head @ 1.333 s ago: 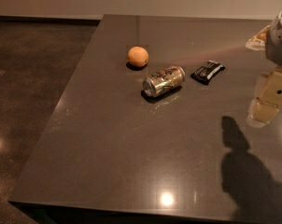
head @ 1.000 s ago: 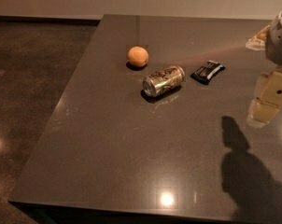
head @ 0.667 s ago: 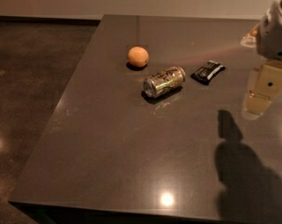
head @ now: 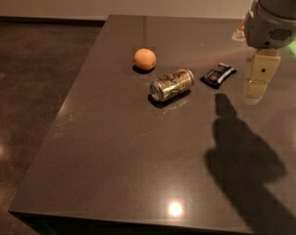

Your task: Place orange can upright

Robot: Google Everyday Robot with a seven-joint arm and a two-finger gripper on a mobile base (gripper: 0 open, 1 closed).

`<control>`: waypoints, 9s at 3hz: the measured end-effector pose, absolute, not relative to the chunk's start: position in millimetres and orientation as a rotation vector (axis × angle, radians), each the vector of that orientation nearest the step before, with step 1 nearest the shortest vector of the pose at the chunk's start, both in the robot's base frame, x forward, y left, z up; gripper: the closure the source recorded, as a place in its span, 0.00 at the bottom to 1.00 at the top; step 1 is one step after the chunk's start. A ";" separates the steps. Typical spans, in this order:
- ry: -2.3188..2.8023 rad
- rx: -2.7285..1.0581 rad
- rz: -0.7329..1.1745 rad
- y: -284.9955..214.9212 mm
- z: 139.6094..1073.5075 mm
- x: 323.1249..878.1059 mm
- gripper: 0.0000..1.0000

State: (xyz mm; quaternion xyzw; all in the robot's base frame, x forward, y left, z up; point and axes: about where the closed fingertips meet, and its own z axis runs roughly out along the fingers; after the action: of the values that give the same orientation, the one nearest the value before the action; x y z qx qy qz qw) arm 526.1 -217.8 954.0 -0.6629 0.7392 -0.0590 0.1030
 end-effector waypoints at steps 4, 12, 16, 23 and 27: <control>1.656 -2.385 0.035 -139.9 883.7 606.3 0.00; 1.305 -2.608 -0.251 -111.0 923.0 592.7 1.00; 1.027 -2.799 -0.446 -124.3 943.6 601.2 1.00; -0.170 -2.707 -0.851 -123.2 946.8 565.1 1.00; -0.295 -2.451 -0.893 -106.5 923.0 540.4 1.00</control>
Offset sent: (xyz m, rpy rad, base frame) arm 0.0753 0.0305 -0.0402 0.0026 0.0177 0.3976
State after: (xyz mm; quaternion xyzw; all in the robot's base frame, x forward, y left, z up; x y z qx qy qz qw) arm 540.4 -106.5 923.0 -0.9027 -0.1087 -0.3288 0.2555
